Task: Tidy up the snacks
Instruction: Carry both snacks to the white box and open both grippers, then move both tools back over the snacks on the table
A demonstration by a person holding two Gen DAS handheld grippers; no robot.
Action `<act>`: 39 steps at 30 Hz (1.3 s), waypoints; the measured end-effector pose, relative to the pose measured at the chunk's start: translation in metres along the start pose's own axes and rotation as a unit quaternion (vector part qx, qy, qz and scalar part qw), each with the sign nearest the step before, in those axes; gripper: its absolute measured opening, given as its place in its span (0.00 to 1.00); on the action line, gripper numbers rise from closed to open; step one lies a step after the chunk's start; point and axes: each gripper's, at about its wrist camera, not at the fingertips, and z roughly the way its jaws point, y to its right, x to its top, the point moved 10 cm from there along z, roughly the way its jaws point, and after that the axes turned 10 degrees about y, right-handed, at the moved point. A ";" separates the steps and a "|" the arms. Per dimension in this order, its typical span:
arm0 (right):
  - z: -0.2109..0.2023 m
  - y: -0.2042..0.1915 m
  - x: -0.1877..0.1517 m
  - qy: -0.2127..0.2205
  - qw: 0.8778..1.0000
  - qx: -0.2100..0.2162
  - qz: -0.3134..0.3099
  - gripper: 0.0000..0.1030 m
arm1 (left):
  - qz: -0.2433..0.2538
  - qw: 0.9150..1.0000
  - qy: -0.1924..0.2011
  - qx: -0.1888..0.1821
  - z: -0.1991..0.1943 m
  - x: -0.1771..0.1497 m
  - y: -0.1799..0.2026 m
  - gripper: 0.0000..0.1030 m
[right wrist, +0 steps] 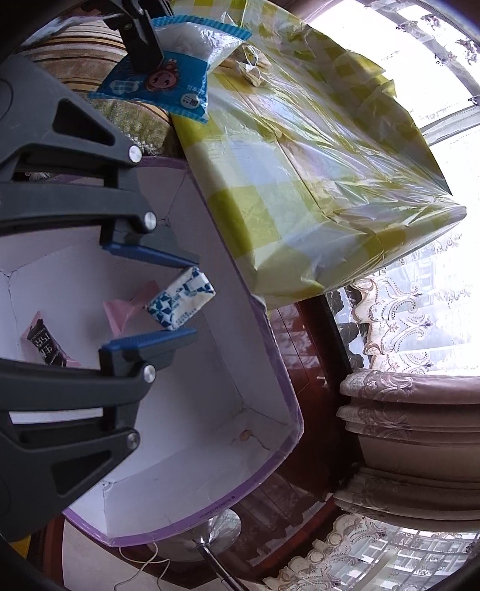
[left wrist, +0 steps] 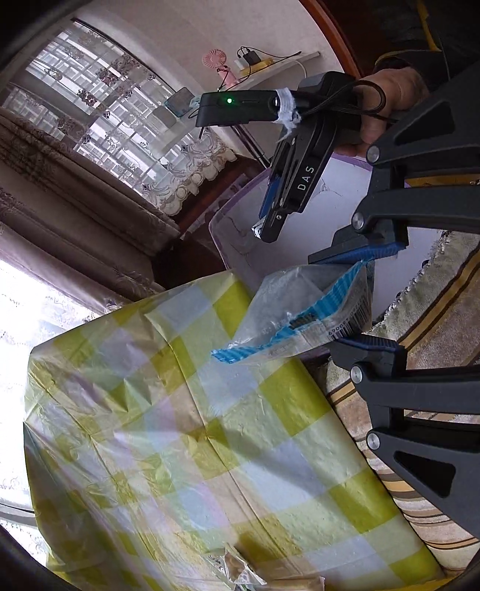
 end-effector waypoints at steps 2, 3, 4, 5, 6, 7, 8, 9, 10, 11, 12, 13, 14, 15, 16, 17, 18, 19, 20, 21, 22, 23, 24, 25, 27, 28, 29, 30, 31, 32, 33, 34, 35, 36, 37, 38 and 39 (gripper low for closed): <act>0.002 0.002 -0.001 -0.002 1.000 -0.001 0.003 0.36 | 0.004 1.000 -0.006 -0.003 0.004 -0.002 0.004 0.34; 0.003 0.003 -0.002 -0.003 1.000 -0.001 0.003 0.36 | 0.005 1.000 -0.009 -0.004 0.005 -0.003 0.005 0.34; 0.003 0.003 -0.002 -0.004 1.000 -0.001 0.004 0.37 | 0.005 1.000 -0.011 -0.007 0.008 -0.003 0.006 0.34; 0.004 0.003 -0.002 -0.005 1.000 -0.002 0.004 0.37 | 0.005 1.000 -0.013 -0.009 0.008 -0.003 0.007 0.34; 0.004 0.004 -0.002 -0.006 1.000 -0.002 0.004 0.37 | 0.004 1.000 -0.014 -0.010 0.009 -0.003 0.007 0.34; 0.005 0.003 -0.002 -0.006 1.000 -0.002 0.005 0.37 | 0.004 1.000 -0.016 -0.010 0.010 -0.003 0.007 0.37; 0.006 0.003 -0.002 -0.007 1.000 -0.002 0.005 0.37 | 0.004 1.000 -0.016 -0.012 0.011 -0.004 0.008 0.39; 0.006 0.003 -0.002 -0.007 1.000 -0.002 0.006 0.37 | 0.004 1.000 -0.015 -0.015 0.011 -0.003 0.008 0.39; 0.006 0.003 -0.003 -0.008 1.000 -0.002 0.005 0.37 | 0.004 1.000 -0.014 -0.016 0.010 -0.003 0.009 0.39; 0.006 0.002 -0.003 -0.008 1.000 -0.002 0.005 0.37 | 0.005 1.000 -0.012 -0.016 0.009 -0.003 0.010 0.39; 0.006 0.001 -0.003 -0.009 1.000 -0.001 0.005 0.37 | 0.005 1.000 -0.010 -0.016 0.008 -0.002 0.010 0.39; 0.006 0.000 -0.003 -0.009 1.000 0.000 0.005 0.37 | 0.005 1.000 -0.008 -0.016 0.007 -0.002 0.010 0.39; 0.005 -0.001 -0.003 -0.010 1.000 0.001 0.004 0.37 | 0.006 1.000 -0.007 -0.015 0.006 -0.001 0.010 0.39; 0.005 -0.002 -0.003 -0.010 1.000 0.003 0.004 0.38 | 0.006 1.000 -0.004 -0.013 0.005 -0.001 0.009 0.39; 0.005 -0.003 -0.002 -0.010 1.000 0.004 0.004 0.40 | 0.006 1.000 -0.001 -0.011 0.004 0.000 0.009 0.39; 0.005 -0.004 -0.002 -0.011 1.000 0.005 0.004 0.46 | 0.006 1.000 0.002 -0.009 0.003 0.001 0.008 0.39; 0.005 -0.004 -0.002 -0.011 1.000 0.006 0.004 0.51 | 0.006 1.000 0.006 -0.006 0.002 0.002 0.006 0.39; 0.005 -0.004 -0.001 -0.011 1.000 0.005 0.004 0.59 | 0.006 1.000 0.009 -0.004 0.001 0.003 0.005 0.39; 0.004 -0.005 -0.001 -0.010 1.000 0.004 0.004 0.61 | 0.006 1.000 0.012 -0.002 -0.001 0.004 0.004 0.39; 0.003 -0.006 0.000 -0.009 1.000 0.003 0.003 0.61 | 0.006 1.000 0.015 -0.001 -0.002 0.005 0.003 0.39; 0.003 -0.007 0.000 -0.009 1.000 0.003 0.002 0.61 | 0.006 1.000 0.018 0.001 -0.003 0.006 0.002 0.39; 0.002 -0.008 0.001 -0.009 1.000 0.002 0.001 0.61 | 0.007 1.000 0.021 0.004 -0.004 0.007 0.000 0.39; 0.002 -0.010 0.001 -0.009 1.000 0.002 -0.001 0.61 | 0.008 1.000 0.024 0.008 -0.006 0.008 -0.001 0.39; 0.001 -0.012 0.002 -0.009 1.000 0.002 -0.003 0.61 | 0.008 1.000 0.028 0.011 -0.007 0.009 -0.003 0.39; 0.000 -0.016 0.003 -0.008 1.000 0.003 -0.007 0.61 | 0.006 0.999 0.035 0.015 -0.011 0.010 -0.007 0.39; -0.001 -0.019 0.003 -0.007 1.000 0.005 -0.008 0.61 | 0.004 0.999 0.039 0.016 -0.013 0.011 -0.009 0.39; -0.002 -0.022 0.004 -0.007 1.000 0.007 -0.009 0.61 | 0.002 0.999 0.043 0.018 -0.015 0.012 -0.012 0.39; -0.003 -0.026 0.005 -0.006 1.000 0.011 -0.011 0.61 | -0.001 0.999 0.047 0.022 -0.018 0.013 -0.015 0.39; -0.004 -0.031 0.005 -0.006 1.000 0.013 -0.014 0.61 | -0.006 0.998 0.054 0.024 -0.021 0.014 -0.019 0.39; -0.004 -0.035 0.005 -0.006 1.000 0.016 -0.016 0.61 | -0.009 0.998 0.060 0.026 -0.026 0.015 -0.023 0.39; -0.005 -0.041 0.005 -0.006 1.000 0.020 -0.019 0.61 | -0.011 0.997 0.065 0.030 -0.029 0.016 -0.027 0.39; -0.005 -0.046 0.005 -0.007 0.999 0.025 -0.022 0.61 | -0.012 0.997 0.072 0.039 -0.034 0.017 -0.032 0.39; -0.006 -0.053 0.006 -0.007 0.999 0.029 -0.025 0.61 | -0.013 0.996 0.080 0.047 -0.038 0.018 -0.037 0.39; -0.006 -0.059 0.006 -0.008 0.999 0.034 -0.028 0.61 | -0.016 0.995 0.088 0.051 -0.043 0.019 -0.043 0.39; -0.007 -0.067 0.005 -0.008 0.999 0.040 -0.030 0.61 | -0.021 0.994 0.094 0.053 -0.047 0.020 -0.048 0.39; -0.008 -0.074 0.005 -0.008 0.998 0.046 -0.032 0.61 | -0.026 0.993 0.101 0.057 -0.052 0.020 -0.054 0.39; -0.009 -0.082 0.006 -0.008 0.998 0.052 -0.034 0.61 | -0.032 0.992 0.109 0.062 -0.058 0.021 -0.060 0.39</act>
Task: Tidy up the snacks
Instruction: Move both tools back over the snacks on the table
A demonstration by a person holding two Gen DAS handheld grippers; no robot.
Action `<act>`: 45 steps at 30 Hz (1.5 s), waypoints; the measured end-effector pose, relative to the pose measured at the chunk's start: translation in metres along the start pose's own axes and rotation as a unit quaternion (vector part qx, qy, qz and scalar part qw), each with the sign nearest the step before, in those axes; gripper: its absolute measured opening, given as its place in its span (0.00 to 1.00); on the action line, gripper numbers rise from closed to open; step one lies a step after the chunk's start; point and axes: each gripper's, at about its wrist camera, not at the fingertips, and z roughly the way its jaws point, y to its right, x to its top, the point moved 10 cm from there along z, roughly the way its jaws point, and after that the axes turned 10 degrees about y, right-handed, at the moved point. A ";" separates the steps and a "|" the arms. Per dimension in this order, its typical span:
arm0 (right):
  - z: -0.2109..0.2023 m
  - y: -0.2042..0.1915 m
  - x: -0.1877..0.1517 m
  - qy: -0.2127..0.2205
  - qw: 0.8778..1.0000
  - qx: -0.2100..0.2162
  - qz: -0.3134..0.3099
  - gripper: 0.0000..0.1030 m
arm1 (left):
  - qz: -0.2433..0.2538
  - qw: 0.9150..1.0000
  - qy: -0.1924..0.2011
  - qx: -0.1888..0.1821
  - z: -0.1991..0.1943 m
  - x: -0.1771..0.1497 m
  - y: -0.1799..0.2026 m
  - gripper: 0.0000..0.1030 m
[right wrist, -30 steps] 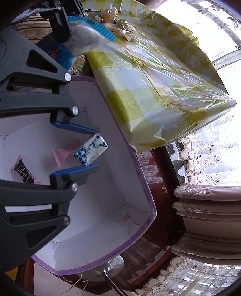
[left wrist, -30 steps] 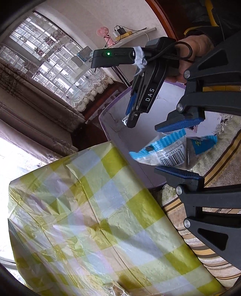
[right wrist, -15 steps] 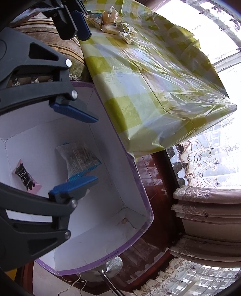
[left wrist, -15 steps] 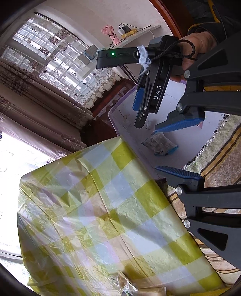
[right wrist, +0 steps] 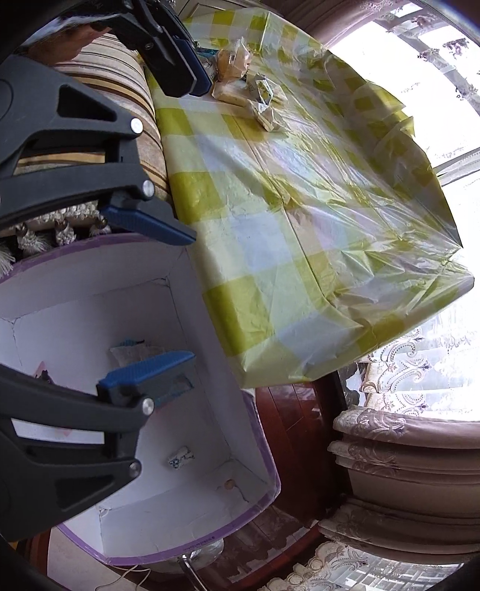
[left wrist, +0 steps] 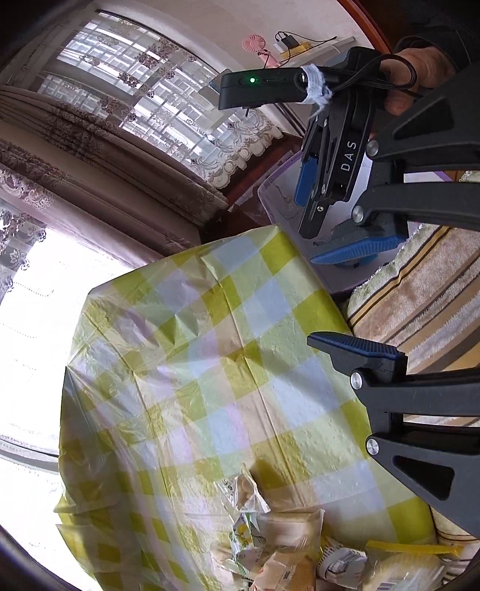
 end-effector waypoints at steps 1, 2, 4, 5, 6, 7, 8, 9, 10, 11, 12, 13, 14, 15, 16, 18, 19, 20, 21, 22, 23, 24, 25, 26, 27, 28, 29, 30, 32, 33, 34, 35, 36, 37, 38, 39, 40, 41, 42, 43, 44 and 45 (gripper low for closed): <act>0.000 -0.008 0.001 0.000 1.000 0.005 -0.003 0.61 | -0.007 1.000 0.008 0.004 -0.005 0.002 -0.007 0.39; 0.000 -0.017 0.001 0.001 1.000 0.011 -0.007 0.61 | -0.016 1.000 0.017 0.009 -0.010 0.004 -0.015 0.39; 0.000 -0.035 0.002 0.002 1.000 0.021 -0.014 0.61 | -0.033 0.999 0.035 0.020 -0.022 0.009 -0.032 0.39; 0.001 -0.043 0.002 0.002 1.000 0.026 -0.017 0.61 | -0.040 0.998 0.045 0.027 -0.028 0.011 -0.042 0.39; 0.001 -0.052 0.003 0.003 0.999 0.030 -0.020 0.61 | -0.045 0.997 0.054 0.037 -0.035 0.012 -0.051 0.39; 0.002 -0.060 0.005 0.003 0.999 0.034 -0.022 0.61 | -0.049 0.996 0.064 0.047 -0.042 0.014 -0.060 0.39; 0.003 -0.067 0.006 0.004 0.999 0.038 -0.022 0.61 | -0.056 0.994 0.073 0.055 -0.049 0.015 -0.070 0.39; 0.004 -0.074 0.007 0.005 0.999 0.041 -0.021 0.61 | -0.065 0.993 0.081 0.062 -0.057 0.015 -0.080 0.39; 0.005 -0.081 0.008 0.005 0.999 0.044 -0.021 0.62 | -0.075 0.991 0.089 0.069 -0.064 0.014 -0.090 0.39; 0.005 -0.089 0.008 0.005 0.999 0.047 -0.022 0.62 | -0.084 0.989 0.096 0.078 -0.071 0.013 -0.101 0.39; 0.007 -0.096 0.009 0.005 0.998 0.050 -0.025 0.62 | -0.092 0.987 0.102 0.087 -0.079 0.012 -0.112 0.39; 0.008 -0.103 0.009 0.006 0.998 0.052 -0.028 0.63 | -0.101 0.984 0.107 0.097 -0.086 0.010 -0.123 0.39; 0.008 -0.110 0.009 0.005 0.998 0.056 -0.031 0.64 | -0.110 0.982 0.112 0.106 -0.094 0.009 -0.134 0.39; 0.010 -0.117 0.008 0.004 0.998 0.059 -0.035 0.64 | -0.119 0.979 0.117 0.115 -0.101 0.006 -0.146 0.39; 0.012 -0.124 0.007 0.002 0.997 0.063 -0.038 0.64 | -0.128 0.976 0.122 0.126 -0.110 0.004 -0.158 0.39; 0.016 -0.139 0.006 0.001 0.997 0.066 -0.040 0.64 | -0.143 0.969 0.132 0.150 -0.126 0.000 -0.180 0.39; 0.019 -0.144 0.005 0.002 0.997 0.066 -0.042 0.64 | -0.152 0.966 0.138 0.160 -0.134 -0.003 -0.191 0.39; 0.021 -0.150 0.005 0.003 0.997 0.065 -0.043 0.64 | -0.161 0.962 0.142 0.170 -0.142 -0.005 -0.203 0.39; 0.024 -0.154 0.005 0.006 0.997 0.062 -0.046 0.64 | -0.168 0.958 0.146 0.181 -0.150 -0.008 -0.213 0.39; 0.026 -0.159 0.006 0.009 0.997 0.060 -0.049 0.64 | -0.174 0.954 0.149 0.192 -0.157 -0.011 -0.224 0.39; 0.028 -0.164 0.007 0.013 0.997 0.057 -0.054 0.64 | -0.179 0.950 0.152 0.204 -0.164 -0.013 -0.234 0.39; 0.029 -0.168 0.008 0.016 0.997 0.055 -0.060 0.64 | -0.186 0.947 0.154 0.215 -0.170 -0.016 -0.245 0.39; 0.030 -0.172 0.010 0.018 0.996 0.053 -0.066 0.64 | -0.193 0.943 0.154 0.225 -0.176 -0.020 -0.257 0.39; 0.031 -0.176 0.011 0.021 0.996 0.052 -0.071 0.64 | -0.200 0.939 0.154 0.235 -0.181 -0.023 -0.268 0.39; 0.032 -0.179 0.013 0.026 0.996 0.051 -0.075 0.64 | -0.208 0.935 0.153 0.245 -0.184 -0.026 -0.278 0.39; 0.033 -0.181 0.015 0.028 0.995 0.049 -0.078 0.65 | -0.217 0.931 0.151 0.253 -0.186 -0.029 -0.288 0.39; 0.036 -0.184 0.015 0.028 0.995 0.048 -0.081 0.67 | -0.227 0.927 0.149 0.257 -0.188 -0.031 -0.297 0.39; 0.038 -0.187 0.016 0.028 0.995 0.049 -0.081 0.68 | -0.235 0.925 0.145 0.261 -0.189 -0.034 -0.306 0.39; 0.042 -0.190 0.019 0.032 0.995 0.046 -0.077 0.69 | -0.251 0.920 0.138 0.267 -0.189 -0.037 -0.321 0.44; 0.044 -0.191 0.021 0.034 0.996 0.045 -0.076 0.70 | -0.257 0.919 0.133 0.268 -0.188 -0.038 -0.327 0.46; 0.045 -0.193 0.022 0.036 0.995 0.044 -0.077 0.70 | -0.263 0.918 0.127 0.268 -0.185 -0.038 -0.332 0.51; 0.047 -0.196 0.023 0.037 0.995 0.043 -0.078 0.71 | -0.266 0.917 0.120 0.271 -0.184 -0.040 -0.337 0.54; 0.048 -0.199 0.024 0.038 0.995 0.043 -0.081 0.72 | -0.267 0.917 0.115 0.274 -0.181 -0.040 -0.341 0.54; 0.050 -0.204 0.024 0.040 0.995 0.044 -0.085 0.73 | -0.268 0.917 0.112 0.275 -0.178 -0.039 -0.344 0.54; 0.051 -0.208 0.025 0.041 0.994 0.044 -0.090 0.74 | -0.268 0.916 0.108 0.278 -0.176 -0.039 -0.348 0.55; 0.051 -0.212 0.025 0.043 0.994 0.046 -0.094 0.74 | -0.270 0.915 0.103 0.281 -0.173 -0.039 -0.352 0.55; 0.052 -0.216 0.025 0.045 0.993 0.047 -0.100 0.74 | -0.274 0.914 0.101 0.282 -0.171 -0.038 -0.355 0.55; 0.052 -0.220 0.025 0.048 0.992 0.047 -0.106 0.75 | -0.276 0.914 0.099 0.282 -0.168 -0.038 -0.357 0.55; 0.053 -0.224 0.026 0.052 0.991 0.047 -0.113 0.76 | -0.275 0.913 0.094 0.285 -0.165 -0.038 -0.360 0.55; 0.053 -0.228 0.026 0.056 0.990 0.047 -0.119 0.77 | -0.276 0.912 0.089 0.289 -0.161 -0.038 -0.362 0.55; 0.054 -0.232 0.027 0.060 0.989 0.047 -0.124 0.78 | -0.278 0.912 0.085 0.289 -0.157 -0.038 -0.363 0.55; 0.055 -0.235 0.028 0.063 0.989 0.046 -0.128 0.78 | -0.278 0.912 0.083 0.289 -0.154 -0.038 -0.364 0.55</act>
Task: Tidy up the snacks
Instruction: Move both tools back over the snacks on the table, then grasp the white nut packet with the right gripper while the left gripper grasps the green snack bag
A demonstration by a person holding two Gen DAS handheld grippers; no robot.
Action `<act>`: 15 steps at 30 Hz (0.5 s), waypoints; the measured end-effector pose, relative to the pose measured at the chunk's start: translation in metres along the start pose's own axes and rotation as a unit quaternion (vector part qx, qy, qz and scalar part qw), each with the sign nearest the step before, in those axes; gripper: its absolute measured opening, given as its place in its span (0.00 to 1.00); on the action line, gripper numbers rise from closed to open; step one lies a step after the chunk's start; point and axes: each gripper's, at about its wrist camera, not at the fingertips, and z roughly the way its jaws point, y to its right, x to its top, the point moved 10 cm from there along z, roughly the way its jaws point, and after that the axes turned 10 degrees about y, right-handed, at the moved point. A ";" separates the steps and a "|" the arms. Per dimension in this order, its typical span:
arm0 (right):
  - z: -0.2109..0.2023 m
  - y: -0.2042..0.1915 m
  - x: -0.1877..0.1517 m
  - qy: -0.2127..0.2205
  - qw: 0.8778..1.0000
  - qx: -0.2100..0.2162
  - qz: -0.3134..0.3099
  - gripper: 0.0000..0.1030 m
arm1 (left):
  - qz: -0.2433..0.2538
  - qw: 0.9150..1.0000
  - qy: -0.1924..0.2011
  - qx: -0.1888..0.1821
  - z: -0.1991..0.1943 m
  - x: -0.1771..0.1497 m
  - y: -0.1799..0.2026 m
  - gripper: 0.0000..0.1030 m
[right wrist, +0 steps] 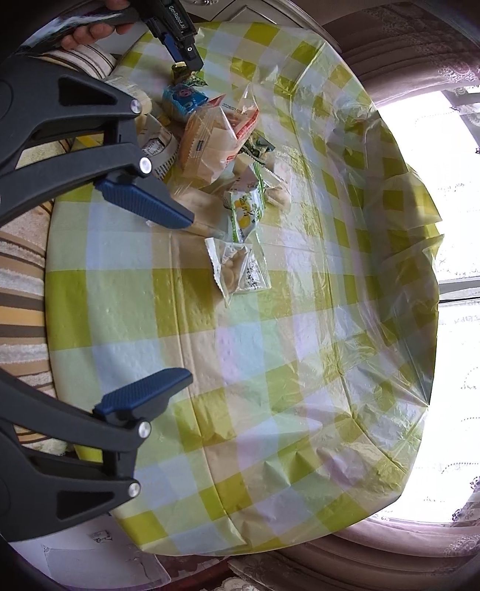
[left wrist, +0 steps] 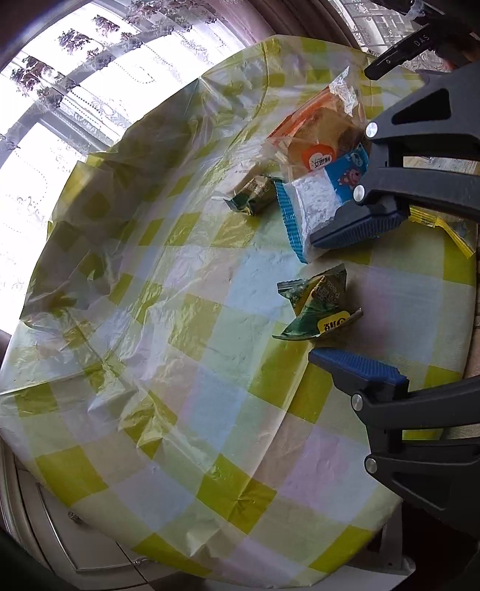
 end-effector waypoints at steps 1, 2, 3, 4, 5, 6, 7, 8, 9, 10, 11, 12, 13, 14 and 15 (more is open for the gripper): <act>0.002 -0.002 0.001 0.002 1.000 0.000 -0.002 0.78 | 0.003 1.000 -0.002 0.004 0.003 0.000 0.000 0.55; 0.004 -0.004 0.003 0.004 1.000 0.003 -0.002 0.78 | 0.007 1.000 -0.003 0.008 0.005 -0.001 0.001 0.55; 0.006 -0.005 0.005 0.007 1.000 0.005 -0.002 0.78 | 0.011 1.000 -0.004 0.010 0.007 -0.001 0.002 0.55; 0.008 -0.006 0.008 0.010 1.000 0.006 -0.001 0.79 | 0.014 1.000 -0.004 0.013 0.009 -0.002 0.002 0.55; 0.011 -0.007 0.010 0.013 1.000 0.006 0.000 0.79 | 0.017 1.000 -0.005 0.016 0.011 -0.002 0.001 0.55; 0.013 -0.008 0.012 0.015 1.000 0.007 0.001 0.79 | 0.019 1.000 -0.007 0.017 0.013 -0.003 0.001 0.54; 0.016 -0.008 0.013 0.017 1.000 0.007 0.002 0.80 | 0.022 1.000 -0.010 0.019 0.015 -0.004 0.001 0.53; 0.018 -0.009 0.013 0.015 1.000 0.007 0.002 0.80 | 0.024 0.999 -0.014 0.021 0.017 -0.006 0.000 0.47; 0.022 -0.009 0.013 0.012 1.000 0.008 0.003 0.80 | 0.030 0.999 -0.008 0.027 0.017 -0.006 0.000 0.45; 0.025 -0.010 0.012 0.009 1.000 0.010 0.004 0.80 | 0.033 0.999 -0.009 0.028 0.018 -0.006 0.001 0.41; 0.028 -0.011 0.012 0.007 1.000 0.011 0.004 0.81 | 0.036 0.999 -0.007 0.030 0.018 -0.006 0.001 0.40; 0.030 -0.011 0.012 0.005 1.000 0.010 0.005 0.81 | 0.040 0.999 -0.006 0.031 0.018 -0.007 0.002 0.39; 0.033 -0.012 0.012 0.004 1.000 0.009 0.004 0.81 | 0.044 0.999 -0.004 0.031 0.018 -0.008 0.003 0.38; 0.036 -0.013 0.013 0.002 1.000 0.009 0.003 0.82 | 0.046 0.998 -0.002 0.032 0.017 -0.008 0.003 0.38; 0.040 -0.014 0.012 -0.003 1.000 0.010 0.000 0.82 | 0.046 0.998 0.000 0.032 0.016 -0.008 0.004 0.38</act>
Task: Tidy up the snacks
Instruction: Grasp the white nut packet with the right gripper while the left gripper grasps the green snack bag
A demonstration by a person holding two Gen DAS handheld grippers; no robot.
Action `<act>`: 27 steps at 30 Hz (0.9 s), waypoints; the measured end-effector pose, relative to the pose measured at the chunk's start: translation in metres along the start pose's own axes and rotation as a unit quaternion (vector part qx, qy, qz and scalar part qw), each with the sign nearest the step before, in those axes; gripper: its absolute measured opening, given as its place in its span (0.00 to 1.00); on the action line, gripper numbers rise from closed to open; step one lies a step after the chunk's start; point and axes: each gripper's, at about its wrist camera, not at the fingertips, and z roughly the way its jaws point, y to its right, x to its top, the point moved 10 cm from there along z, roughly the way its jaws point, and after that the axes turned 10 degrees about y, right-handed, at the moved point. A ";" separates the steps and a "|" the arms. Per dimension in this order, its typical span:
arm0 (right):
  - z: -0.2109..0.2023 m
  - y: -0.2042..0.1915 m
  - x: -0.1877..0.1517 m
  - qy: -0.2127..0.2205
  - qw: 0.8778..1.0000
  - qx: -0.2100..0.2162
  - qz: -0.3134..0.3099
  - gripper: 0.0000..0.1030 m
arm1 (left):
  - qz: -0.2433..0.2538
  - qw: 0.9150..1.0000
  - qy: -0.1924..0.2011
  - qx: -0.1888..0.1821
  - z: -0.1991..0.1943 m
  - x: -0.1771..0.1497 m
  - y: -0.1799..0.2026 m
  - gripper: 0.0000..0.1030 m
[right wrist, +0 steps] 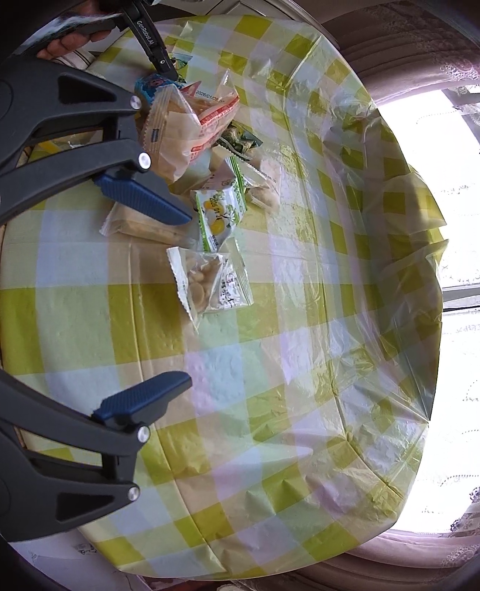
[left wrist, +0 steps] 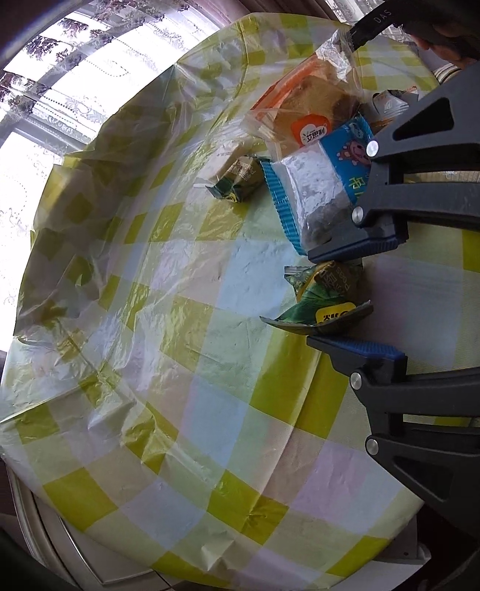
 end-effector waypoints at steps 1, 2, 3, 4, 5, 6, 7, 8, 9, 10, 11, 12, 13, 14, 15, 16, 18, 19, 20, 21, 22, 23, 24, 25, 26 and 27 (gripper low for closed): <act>0.004 -0.002 -0.001 -0.005 1.000 0.000 -0.004 0.82 | -0.001 1.000 0.002 -0.001 0.000 0.000 0.000 0.38; 0.008 -0.003 -0.001 -0.008 1.000 0.000 -0.008 0.82 | -0.001 1.000 0.003 -0.001 0.000 0.000 0.000 0.38; 0.012 -0.004 -0.002 -0.011 1.000 -0.002 -0.011 0.82 | -0.002 1.000 0.005 -0.002 -0.001 0.000 -0.001 0.37; 0.015 -0.005 -0.002 -0.015 1.000 -0.004 -0.014 0.82 | -0.002 1.000 0.006 -0.002 -0.001 0.000 -0.001 0.37; 0.020 -0.005 -0.002 -0.020 1.000 -0.008 -0.018 0.82 | -0.002 1.000 0.006 -0.002 -0.001 0.000 -0.001 0.37; 0.024 -0.006 -0.003 -0.025 0.999 -0.012 -0.022 0.82 | -0.002 1.000 0.006 -0.002 -0.001 -0.001 -0.001 0.37; 0.028 -0.006 -0.004 -0.029 0.999 -0.017 -0.027 0.82 | -0.002 1.000 0.006 -0.002 -0.001 -0.001 -0.001 0.37; 0.031 -0.005 -0.005 -0.033 0.999 -0.022 -0.030 0.82 | -0.003 1.000 0.006 -0.003 -0.001 -0.001 -0.001 0.37; 0.034 -0.005 -0.005 -0.036 0.998 -0.026 -0.033 0.82 | -0.004 1.000 0.006 -0.003 -0.001 0.000 0.000 0.37; 0.037 -0.005 -0.004 -0.038 0.998 -0.030 -0.036 0.82 | -0.004 1.000 0.007 -0.003 -0.002 -0.001 0.000 0.37; 0.040 -0.004 -0.004 -0.040 0.998 -0.034 -0.038 0.82 | -0.003 1.000 0.007 -0.004 -0.001 0.000 0.000 0.37; 0.043 -0.003 -0.004 -0.042 0.998 -0.037 -0.039 0.82 | -0.003 1.000 0.007 -0.004 -0.002 0.000 0.000 0.38; 0.046 -0.003 -0.003 -0.043 0.998 -0.039 -0.039 0.81 | -0.004 1.000 0.007 -0.005 -0.002 0.000 0.000 0.38; 0.048 -0.002 -0.002 -0.042 0.998 -0.040 -0.038 0.80 | -0.005 1.000 0.008 -0.005 -0.002 0.000 0.000 0.37; 0.051 -0.001 -0.001 -0.041 0.998 -0.040 -0.037 0.79 | -0.005 1.000 0.008 -0.006 -0.002 0.000 0.000 0.37; 0.053 -0.001 0.000 -0.041 0.998 -0.042 -0.037 0.75 | -0.005 1.000 0.009 -0.006 -0.002 0.000 0.000 0.37; 0.060 -0.001 0.000 -0.048 0.997 -0.041 -0.038 0.67 | -0.005 1.000 0.010 -0.006 -0.002 0.000 0.000 0.37; 0.064 -0.002 -0.002 -0.052 0.997 -0.037 -0.038 0.65 | -0.006 1.000 0.011 -0.007 -0.002 0.000 -0.001 0.38; 0.067 -0.001 -0.002 -0.054 0.997 -0.040 -0.038 0.64 | -0.007 1.000 0.012 -0.008 -0.002 0.000 -0.001 0.37; 0.069 0.000 -0.002 -0.055 0.997 -0.039 -0.036 0.64 | -0.008 1.000 0.013 -0.009 -0.003 0.000 -0.001 0.37; 0.071 0.001 -0.001 -0.052 0.997 -0.038 -0.033 0.64 | -0.009 1.000 0.014 -0.010 -0.003 -0.001 -0.001 0.37; 0.071 0.002 0.000 -0.051 0.997 -0.038 -0.031 0.62 | -0.011 1.000 0.015 -0.011 -0.004 -0.001 -0.002 0.37; 0.071 0.003 0.000 -0.050 0.998 -0.039 -0.030 0.61 | -0.012 1.000 0.016 -0.012 -0.004 -0.001 -0.002 0.37; 0.070 0.003 0.000 -0.048 0.998 -0.039 -0.028 0.58 | -0.013 1.000 0.018 -0.012 -0.005 -0.001 -0.003 0.37; 0.069 0.004 0.000 -0.047 0.998 -0.038 -0.026 0.56 | -0.014 1.000 0.021 -0.012 -0.007 0.000 -0.003 0.37; 0.069 0.004 0.000 -0.046 0.998 -0.037 -0.024 0.56 | -0.015 1.000 0.025 -0.012 -0.009 0.001 -0.003 0.37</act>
